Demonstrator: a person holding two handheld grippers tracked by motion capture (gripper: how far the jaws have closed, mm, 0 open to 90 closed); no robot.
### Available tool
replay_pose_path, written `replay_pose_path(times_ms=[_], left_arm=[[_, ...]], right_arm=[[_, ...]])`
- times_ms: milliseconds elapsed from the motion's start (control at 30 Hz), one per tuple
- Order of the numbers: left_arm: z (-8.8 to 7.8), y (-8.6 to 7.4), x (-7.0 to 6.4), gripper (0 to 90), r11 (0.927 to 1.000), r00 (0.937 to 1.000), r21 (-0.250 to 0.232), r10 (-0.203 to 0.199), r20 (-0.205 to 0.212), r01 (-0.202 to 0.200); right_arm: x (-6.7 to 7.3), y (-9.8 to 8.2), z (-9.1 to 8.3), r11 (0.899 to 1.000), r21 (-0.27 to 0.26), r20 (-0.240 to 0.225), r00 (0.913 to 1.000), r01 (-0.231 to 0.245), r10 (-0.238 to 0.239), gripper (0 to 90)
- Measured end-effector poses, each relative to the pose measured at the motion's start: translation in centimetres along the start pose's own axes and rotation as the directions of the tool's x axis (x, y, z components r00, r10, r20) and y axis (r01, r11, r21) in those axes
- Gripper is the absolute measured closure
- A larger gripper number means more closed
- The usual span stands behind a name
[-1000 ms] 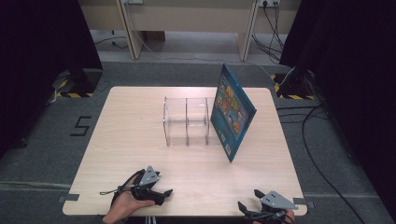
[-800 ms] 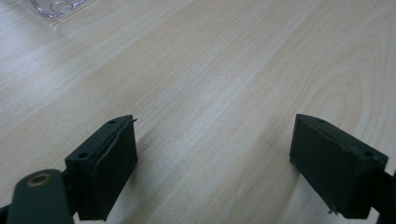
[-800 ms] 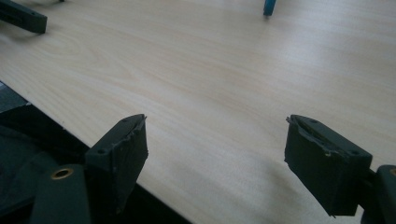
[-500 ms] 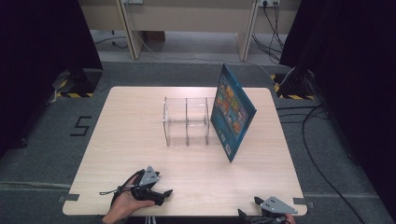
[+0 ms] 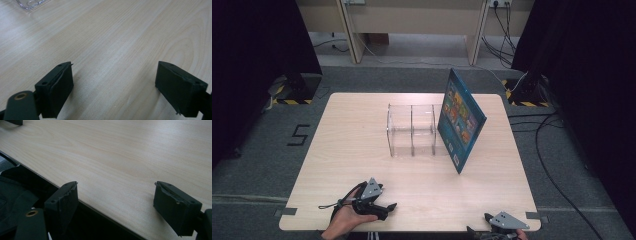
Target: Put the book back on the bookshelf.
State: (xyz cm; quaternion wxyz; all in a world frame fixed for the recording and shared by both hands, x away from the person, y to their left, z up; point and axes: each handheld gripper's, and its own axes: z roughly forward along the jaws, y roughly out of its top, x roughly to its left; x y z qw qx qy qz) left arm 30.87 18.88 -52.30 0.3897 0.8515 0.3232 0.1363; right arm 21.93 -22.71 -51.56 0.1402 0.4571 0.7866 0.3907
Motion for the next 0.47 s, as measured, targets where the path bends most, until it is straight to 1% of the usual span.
replay_pose_path(times_ms=[467], left_arm=[[-0.01,0.04,-0.02,13.6,1.0000,1.0000,0.004,0.001,0.001,-0.001]], right_arm=[[0.05,0.00,0.04,1.000,-0.001,0.003,1.0000,0.004,-0.004,20.4]])
